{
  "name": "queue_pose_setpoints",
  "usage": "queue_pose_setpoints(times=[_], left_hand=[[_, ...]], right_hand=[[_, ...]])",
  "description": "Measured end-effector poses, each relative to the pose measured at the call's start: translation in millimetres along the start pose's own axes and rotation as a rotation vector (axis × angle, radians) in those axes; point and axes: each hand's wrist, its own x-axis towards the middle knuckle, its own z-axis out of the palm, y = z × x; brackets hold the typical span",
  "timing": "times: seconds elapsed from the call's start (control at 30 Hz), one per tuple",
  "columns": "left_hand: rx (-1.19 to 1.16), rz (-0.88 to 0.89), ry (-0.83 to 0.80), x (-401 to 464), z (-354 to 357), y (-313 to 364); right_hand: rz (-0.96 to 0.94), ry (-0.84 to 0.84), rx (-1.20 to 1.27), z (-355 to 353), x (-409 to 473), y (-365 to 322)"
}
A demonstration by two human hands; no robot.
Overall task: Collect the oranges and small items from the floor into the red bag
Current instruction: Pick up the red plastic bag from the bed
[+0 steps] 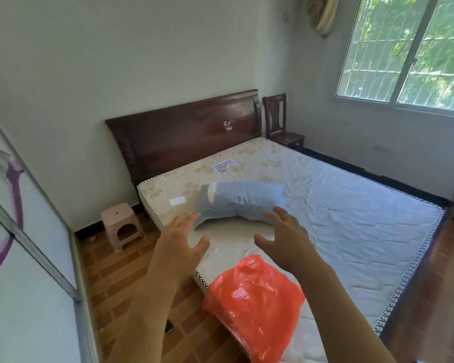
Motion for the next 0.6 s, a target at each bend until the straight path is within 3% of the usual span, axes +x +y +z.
queue_pose_setpoints(times=[0.27,0.6], left_hand=[[-0.013,0.042,-0.039,36,39,35],[-0.090,0.194,-0.212,90,110,70]], right_hand=[[0.057,0.027,0.040,-14,15,56],[0.302,0.079,0.022,-18,14,125]])
